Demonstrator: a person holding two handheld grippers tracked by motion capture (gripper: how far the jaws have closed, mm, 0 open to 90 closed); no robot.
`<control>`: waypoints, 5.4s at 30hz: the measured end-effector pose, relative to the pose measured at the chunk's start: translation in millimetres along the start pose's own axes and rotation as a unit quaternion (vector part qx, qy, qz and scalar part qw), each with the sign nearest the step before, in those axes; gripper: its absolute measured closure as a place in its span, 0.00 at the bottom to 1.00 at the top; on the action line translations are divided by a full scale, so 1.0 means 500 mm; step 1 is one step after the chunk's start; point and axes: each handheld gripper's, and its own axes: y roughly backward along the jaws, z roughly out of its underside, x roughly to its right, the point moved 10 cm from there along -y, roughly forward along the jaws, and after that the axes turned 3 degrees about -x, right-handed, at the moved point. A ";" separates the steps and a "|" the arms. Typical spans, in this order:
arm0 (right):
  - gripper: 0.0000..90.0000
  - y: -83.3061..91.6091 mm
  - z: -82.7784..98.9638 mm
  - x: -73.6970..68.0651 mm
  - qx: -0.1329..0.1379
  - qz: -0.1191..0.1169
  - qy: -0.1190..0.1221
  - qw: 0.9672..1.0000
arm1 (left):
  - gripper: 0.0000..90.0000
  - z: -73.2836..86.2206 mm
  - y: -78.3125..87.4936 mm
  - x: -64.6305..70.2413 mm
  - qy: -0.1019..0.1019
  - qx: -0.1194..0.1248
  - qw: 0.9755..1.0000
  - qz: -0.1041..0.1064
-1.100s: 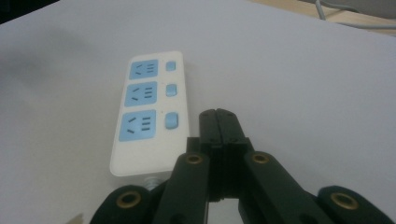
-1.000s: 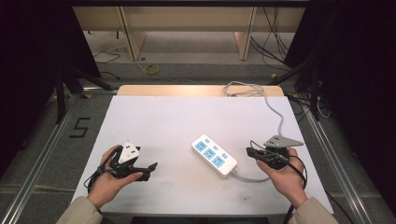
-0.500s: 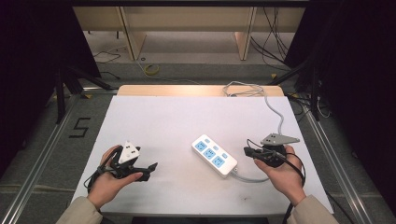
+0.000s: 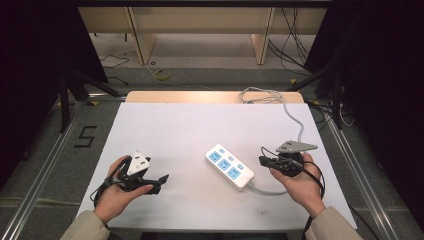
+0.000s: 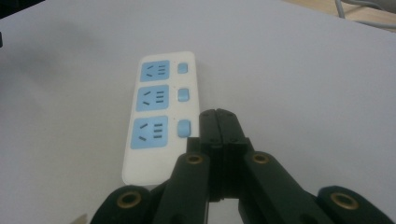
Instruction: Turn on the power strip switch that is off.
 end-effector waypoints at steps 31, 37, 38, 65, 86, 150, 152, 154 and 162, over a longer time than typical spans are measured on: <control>1.00 -0.019 -0.014 -0.013 -0.034 -0.007 0.008 0.999 | 0.17 -0.002 -0.001 0.001 -0.002 0.001 1.000 0.001; 1.00 -0.024 -0.017 -0.016 -0.041 -0.009 0.007 0.999 | 0.17 -0.002 -0.001 0.001 -0.003 0.001 1.000 0.002; 1.00 -0.025 -0.017 -0.016 -0.042 -0.009 0.008 0.999 | 0.17 -0.002 -0.001 0.001 -0.002 0.001 1.000 0.002; 1.00 -0.049 -0.032 -0.026 -0.069 -0.011 0.013 0.998 | 0.17 -0.004 -0.004 0.005 -0.005 0.001 1.000 0.005; 1.00 -0.069 -0.041 -0.042 -0.091 -0.017 0.023 0.995 | 0.17 -0.005 -0.003 0.005 -0.003 0.003 1.000 0.006; 1.00 -0.132 -0.031 -0.046 -0.169 -0.023 0.030 0.985 | 0.17 -0.007 -0.004 0.008 -0.002 0.003 1.000 0.009; 1.00 -0.134 -0.030 -0.046 -0.170 -0.022 0.031 0.985 | 0.17 -0.007 -0.004 0.009 -0.002 0.004 1.000 0.009; 1.00 -0.135 -0.029 -0.045 -0.173 -0.021 0.031 0.984 | 0.17 -0.007 -0.004 0.009 -0.002 0.003 1.000 0.009; 1.00 -0.140 -0.030 -0.042 -0.177 -0.018 0.031 0.984 | 0.17 -0.008 -0.004 0.010 -0.005 0.002 1.000 0.009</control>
